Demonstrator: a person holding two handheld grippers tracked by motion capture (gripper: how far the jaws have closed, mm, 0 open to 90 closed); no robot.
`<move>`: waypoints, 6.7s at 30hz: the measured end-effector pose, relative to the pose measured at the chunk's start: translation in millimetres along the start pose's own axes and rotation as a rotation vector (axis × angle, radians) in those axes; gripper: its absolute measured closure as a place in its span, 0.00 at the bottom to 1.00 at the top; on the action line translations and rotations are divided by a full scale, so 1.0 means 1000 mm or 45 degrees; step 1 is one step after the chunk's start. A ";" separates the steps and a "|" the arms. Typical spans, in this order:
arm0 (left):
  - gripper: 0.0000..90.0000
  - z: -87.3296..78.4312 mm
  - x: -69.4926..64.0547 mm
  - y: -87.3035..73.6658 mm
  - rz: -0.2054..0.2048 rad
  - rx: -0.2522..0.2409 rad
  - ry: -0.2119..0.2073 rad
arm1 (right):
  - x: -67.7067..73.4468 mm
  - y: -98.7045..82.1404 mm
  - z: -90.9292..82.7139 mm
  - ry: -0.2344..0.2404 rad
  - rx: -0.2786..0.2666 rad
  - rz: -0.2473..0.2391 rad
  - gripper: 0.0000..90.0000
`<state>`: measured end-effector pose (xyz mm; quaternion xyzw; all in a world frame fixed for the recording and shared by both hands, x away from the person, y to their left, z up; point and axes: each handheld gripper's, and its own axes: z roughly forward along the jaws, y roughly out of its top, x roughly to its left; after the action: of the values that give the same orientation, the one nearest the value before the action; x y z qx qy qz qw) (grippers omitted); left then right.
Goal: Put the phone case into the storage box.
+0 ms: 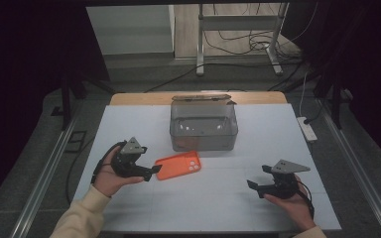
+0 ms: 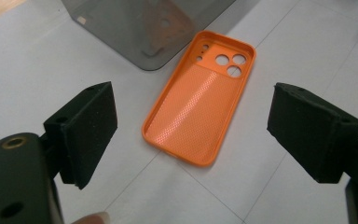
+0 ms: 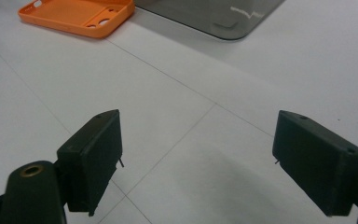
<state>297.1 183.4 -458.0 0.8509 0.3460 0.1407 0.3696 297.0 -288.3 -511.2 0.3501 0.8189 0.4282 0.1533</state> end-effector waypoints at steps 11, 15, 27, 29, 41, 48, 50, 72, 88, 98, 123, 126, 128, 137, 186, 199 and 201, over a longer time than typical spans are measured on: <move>0.17 0.003 0.004 0.008 0.031 0.025 0.020 | -0.001 -0.001 0.001 -0.008 0.006 -0.004 0.18; 0.17 0.006 0.005 0.010 0.049 0.037 0.023 | -0.001 -0.001 0.001 -0.013 0.010 -0.011 0.18; 0.17 0.011 0.009 0.019 0.083 0.058 0.025 | -0.001 -0.001 0.001 -0.018 0.018 -0.010 0.18; 0.17 0.012 0.010 0.020 0.090 0.063 0.026 | -0.001 -0.001 0.001 -0.019 0.018 -0.012 0.18; 0.17 0.021 0.014 0.026 0.111 0.095 0.028 | -0.002 -0.001 0.000 -0.025 0.021 -0.012 0.18; 0.17 0.027 0.017 0.033 0.122 0.108 0.019 | -0.002 -0.001 0.000 -0.028 0.020 -0.010 0.18; 0.17 0.028 0.017 0.034 0.121 0.110 0.020 | -0.002 -0.001 0.000 -0.029 0.018 -0.010 0.18; 0.17 0.049 0.026 0.046 0.167 0.196 0.019 | -0.004 -0.001 -0.003 -0.044 -0.001 -0.010 0.18; 0.17 0.061 0.032 0.049 0.180 0.255 0.024 | -0.004 -0.001 -0.003 -0.046 0.004 -0.005 0.19; 0.17 0.067 0.037 0.047 0.168 0.285 0.017 | -0.004 -0.002 -0.002 -0.045 0.013 -0.006 0.19; 0.19 0.081 0.042 0.043 0.151 0.348 -0.019 | -0.005 -0.002 0.000 -0.049 0.029 -0.001 0.19; 0.19 0.083 0.042 0.043 0.155 0.346 -0.037 | -0.005 -0.002 0.000 -0.052 0.039 -0.004 0.19; 0.20 0.084 0.042 0.043 0.158 0.352 -0.039 | -0.005 -0.002 0.000 -0.048 0.036 -0.002 0.19; 0.23 0.089 0.044 0.042 0.157 0.364 -0.056 | -0.004 -0.002 0.000 -0.050 0.027 -0.007 0.19; 0.70 0.107 0.045 0.033 0.199 0.546 -0.169 | -0.005 -0.002 0.000 -0.048 0.024 0.004 0.19; 0.80 0.108 0.045 0.034 0.202 0.567 -0.197 | -0.005 -0.002 0.000 -0.052 0.024 0.005 0.19; 0.80 0.108 0.045 0.034 0.204 0.569 -0.204 | -0.005 -0.002 0.000 -0.052 0.024 0.004 0.19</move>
<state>399.6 139.9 -508.3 0.9446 0.2696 0.0214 0.1862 299.8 -292.6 -513.1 0.3613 0.8190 0.4136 0.1661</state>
